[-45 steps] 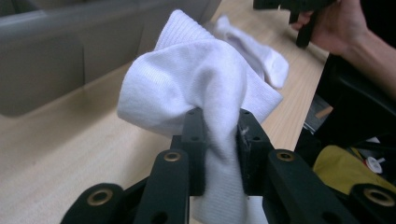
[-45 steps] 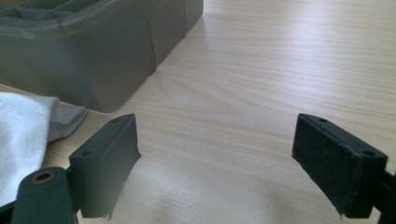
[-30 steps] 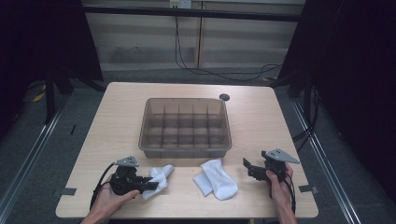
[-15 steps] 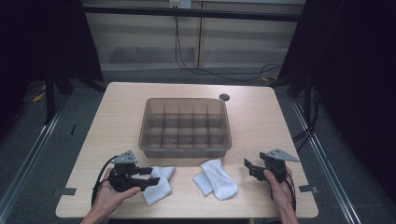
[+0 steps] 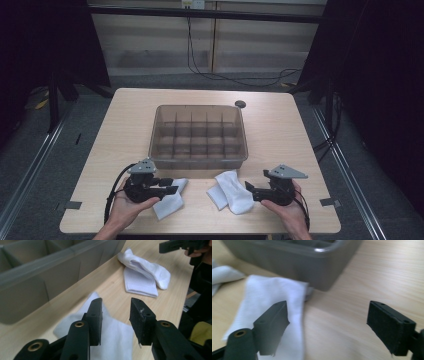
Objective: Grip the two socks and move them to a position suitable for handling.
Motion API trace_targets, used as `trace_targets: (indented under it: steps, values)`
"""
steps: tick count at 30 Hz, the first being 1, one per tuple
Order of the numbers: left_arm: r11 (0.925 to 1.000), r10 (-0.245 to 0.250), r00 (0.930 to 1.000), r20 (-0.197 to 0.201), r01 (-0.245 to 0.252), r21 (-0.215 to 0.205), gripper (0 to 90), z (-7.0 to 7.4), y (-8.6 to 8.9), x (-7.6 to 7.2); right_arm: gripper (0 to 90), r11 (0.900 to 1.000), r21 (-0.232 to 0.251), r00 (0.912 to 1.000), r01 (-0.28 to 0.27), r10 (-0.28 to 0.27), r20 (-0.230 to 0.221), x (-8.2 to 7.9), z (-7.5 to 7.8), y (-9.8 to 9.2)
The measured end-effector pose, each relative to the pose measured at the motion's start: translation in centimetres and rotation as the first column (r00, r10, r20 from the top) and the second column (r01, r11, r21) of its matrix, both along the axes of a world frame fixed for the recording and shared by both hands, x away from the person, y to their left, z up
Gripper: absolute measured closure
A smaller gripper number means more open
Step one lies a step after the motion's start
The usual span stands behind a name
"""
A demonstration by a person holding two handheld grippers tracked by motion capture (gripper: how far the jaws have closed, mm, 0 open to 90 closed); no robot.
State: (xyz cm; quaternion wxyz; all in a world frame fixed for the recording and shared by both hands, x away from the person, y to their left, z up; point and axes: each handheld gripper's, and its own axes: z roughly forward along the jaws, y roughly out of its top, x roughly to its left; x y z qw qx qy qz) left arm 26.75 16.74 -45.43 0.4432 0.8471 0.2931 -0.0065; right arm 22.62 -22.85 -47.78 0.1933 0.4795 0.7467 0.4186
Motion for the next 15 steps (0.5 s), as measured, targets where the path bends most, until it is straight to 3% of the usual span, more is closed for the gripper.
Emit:
trace_targets:
  steps: [3, 6, 8, 10, 12, 15]
  values:
    - [0.9995, -0.027, 0.9996, 0.001, 0.027, -0.017, 65.6, 0.2, -1.2, 0.1, 31.0, 0.998, 0.008, 0.998, -0.059, 0.059, -0.021, 0.0, 0.1, 1.3]
    - [0.9984, -0.053, 0.9986, -0.005, 0.053, -0.018, 64.8, 0.2, -2.4, 0.4, 48.9, 0.991, 0.041, 0.9904, -0.128, 0.13, -0.047, 0.3, -0.2, 2.4]
    - [0.9976, -0.069, 0.9976, 0.001, 0.069, -0.006, 64.7, 0.1, -3.3, 0.6, 53.4, 0.983, 0.029, 0.9811, -0.179, 0.181, -0.07, 0.6, -0.7, 3.6]
    - [0.9966, -0.079, 0.9968, -0.014, 0.079, -0.024, 66.1, -0.3, -4.0, 0.9, 58.0, 0.977, 0.007, 0.9742, -0.213, 0.213, -0.075, 0.9, -0.9, 4.3]
    - [0.9953, -0.097, 0.9952, -0.008, 0.097, -0.001, 68.4, -0.6, -4.6, 0.7, 61.9, 0.976, -0.003, 0.9733, -0.218, 0.218, -0.073, 1.2, -1.1, 4.9]
    - [0.9931, -0.117, 0.9922, -0.044, 0.117, 0.011, 70.6, -1.4, -5.2, 0.3, 64.7, 0.973, -0.018, 0.9697, -0.23, 0.228, -0.088, 1.7, -1.5, 5.4]
